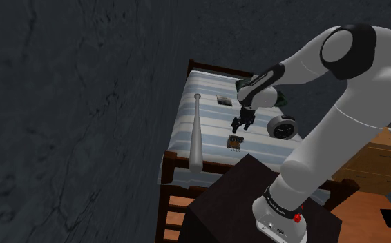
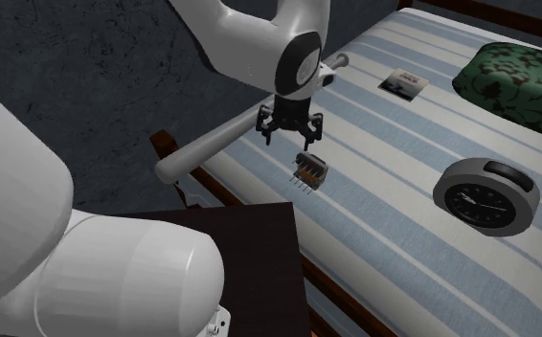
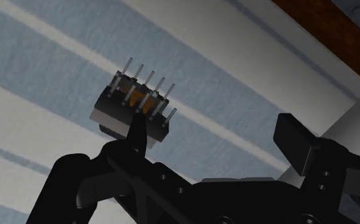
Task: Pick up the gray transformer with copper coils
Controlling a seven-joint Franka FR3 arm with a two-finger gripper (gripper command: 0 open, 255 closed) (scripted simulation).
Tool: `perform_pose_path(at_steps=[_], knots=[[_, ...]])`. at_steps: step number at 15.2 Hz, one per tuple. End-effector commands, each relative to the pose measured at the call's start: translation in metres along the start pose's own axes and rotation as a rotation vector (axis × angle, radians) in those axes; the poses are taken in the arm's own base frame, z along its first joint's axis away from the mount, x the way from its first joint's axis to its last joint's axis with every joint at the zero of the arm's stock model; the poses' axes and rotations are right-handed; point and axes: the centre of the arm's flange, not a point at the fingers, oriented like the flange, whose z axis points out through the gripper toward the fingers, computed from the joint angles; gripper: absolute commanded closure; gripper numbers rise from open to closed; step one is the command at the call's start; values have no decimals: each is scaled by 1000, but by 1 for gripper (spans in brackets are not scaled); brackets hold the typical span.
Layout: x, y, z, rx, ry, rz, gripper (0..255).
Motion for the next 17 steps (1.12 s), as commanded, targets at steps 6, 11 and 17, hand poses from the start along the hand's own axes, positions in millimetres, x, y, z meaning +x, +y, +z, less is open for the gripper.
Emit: perform_pose_path(at_steps=[6, 11, 17], knots=[[18, 58, 67, 8, -20, 48, 0], [22, 72, 99, 9, -25, 58, 0], [23, 73, 123, 9, -25, 58, 0]])
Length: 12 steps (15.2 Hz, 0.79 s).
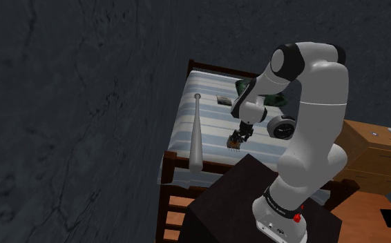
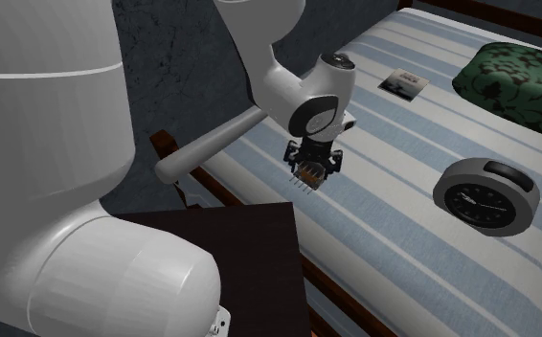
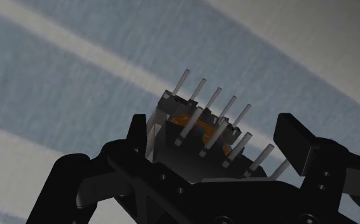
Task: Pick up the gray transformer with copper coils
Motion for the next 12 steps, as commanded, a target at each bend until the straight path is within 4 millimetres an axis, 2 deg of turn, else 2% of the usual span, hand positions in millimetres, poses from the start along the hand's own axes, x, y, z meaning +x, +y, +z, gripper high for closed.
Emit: perform_pose_path(at_steps=[1, 10, 12], knots=[[0, 0, 2, 0, 0, 0, 255], [0, 0, 2, 0, 0, 0, 255], [-1, 0, -8, 0, 0, 0, 255]])
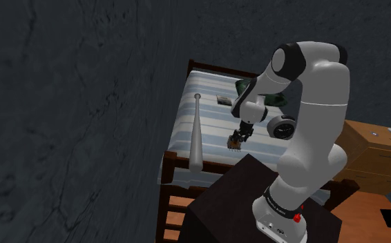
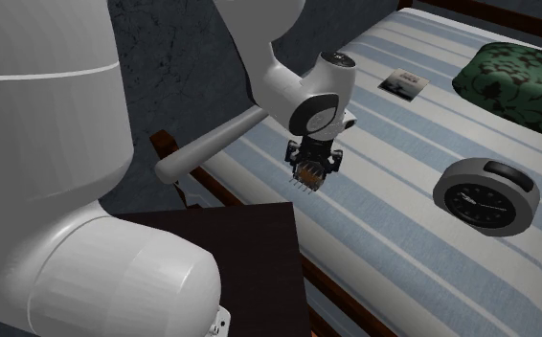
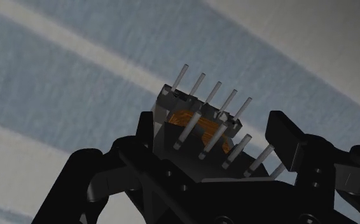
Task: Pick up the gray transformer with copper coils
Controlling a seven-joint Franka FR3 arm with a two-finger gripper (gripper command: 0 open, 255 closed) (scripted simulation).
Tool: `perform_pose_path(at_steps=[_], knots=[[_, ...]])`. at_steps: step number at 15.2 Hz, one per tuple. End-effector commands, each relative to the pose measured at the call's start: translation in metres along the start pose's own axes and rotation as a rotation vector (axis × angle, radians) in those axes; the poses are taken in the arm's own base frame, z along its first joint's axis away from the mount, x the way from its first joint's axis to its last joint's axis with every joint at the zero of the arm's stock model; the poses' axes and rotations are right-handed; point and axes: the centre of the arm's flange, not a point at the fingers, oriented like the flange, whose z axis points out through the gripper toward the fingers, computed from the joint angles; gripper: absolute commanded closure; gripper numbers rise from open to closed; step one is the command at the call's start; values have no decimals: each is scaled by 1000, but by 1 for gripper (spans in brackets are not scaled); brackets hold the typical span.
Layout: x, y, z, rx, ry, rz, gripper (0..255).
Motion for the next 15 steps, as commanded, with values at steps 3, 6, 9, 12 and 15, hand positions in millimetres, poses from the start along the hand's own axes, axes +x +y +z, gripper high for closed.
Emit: perform_pose_path(at_steps=[3, 6, 9, 12, 15], knots=[[-2, -1, -20, 0, 0, 0, 255], [-3, -1, -35, 0, 0, 0, 255], [-4, -2, -51, 0, 0, 0, 255], [-5, -2, -67, 0, 0, 0, 255], [-5, -3, -73, 0, 0, 0, 255]])
